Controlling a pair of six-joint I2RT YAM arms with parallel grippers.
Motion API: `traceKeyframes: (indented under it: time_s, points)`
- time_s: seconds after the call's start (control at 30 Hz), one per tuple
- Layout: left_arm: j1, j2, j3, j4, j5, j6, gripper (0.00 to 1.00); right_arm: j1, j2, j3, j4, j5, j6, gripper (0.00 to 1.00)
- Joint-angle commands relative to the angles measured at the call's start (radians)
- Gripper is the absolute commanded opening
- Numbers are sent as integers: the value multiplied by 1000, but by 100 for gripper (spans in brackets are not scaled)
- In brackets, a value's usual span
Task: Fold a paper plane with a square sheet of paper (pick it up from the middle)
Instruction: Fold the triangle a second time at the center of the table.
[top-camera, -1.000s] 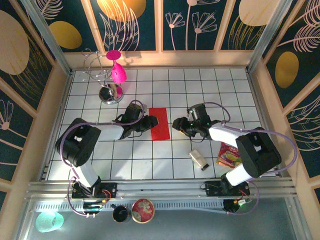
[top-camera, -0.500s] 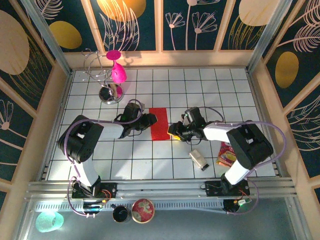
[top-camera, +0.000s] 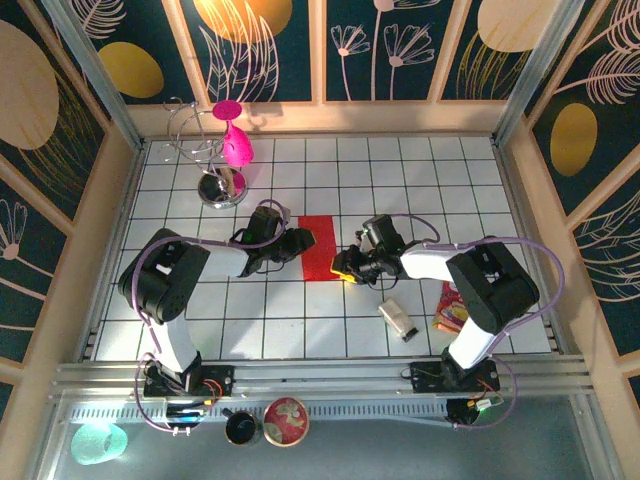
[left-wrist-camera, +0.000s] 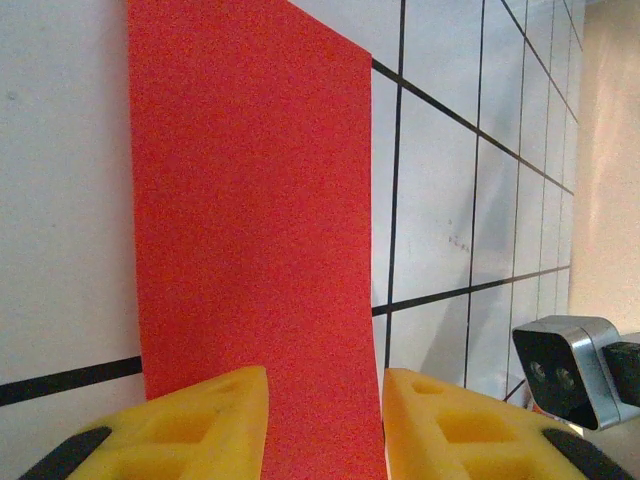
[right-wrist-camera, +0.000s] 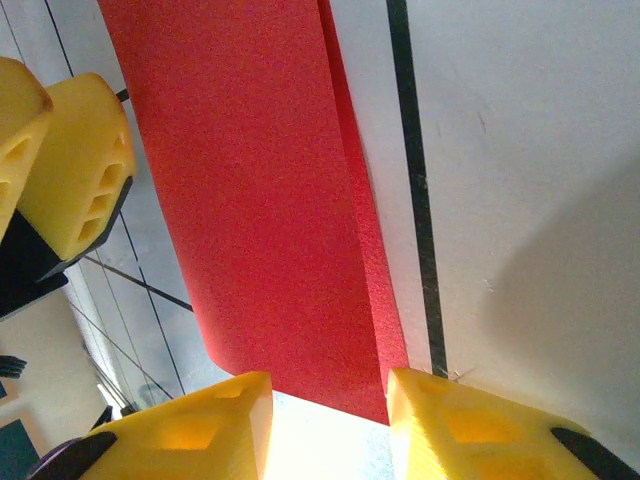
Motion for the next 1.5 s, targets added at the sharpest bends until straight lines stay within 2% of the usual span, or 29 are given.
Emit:
traceKeyframes:
  time_s: [0.0,0.57,0.83,1.1,1.27,1.47]
  points:
    - [10,17,-5,20,18,-10,35,7,11,22,-4,-12,-17,34]
    - [13,24,0,11,28,0,35,-10,19,-11,132,-12,22,27]
    - [16,14,19,-27,21,27,34,-15,17,-16,107,0,17,20]
    - [26,18,49,-62,21,56,30,-19,-1,-33,86,-4,14,16]
    - [28,28,67,-75,27,69,28,-21,-11,-36,78,-10,14,7]
    - [39,50,106,-127,24,115,23,-25,-23,-37,15,6,-1,4]
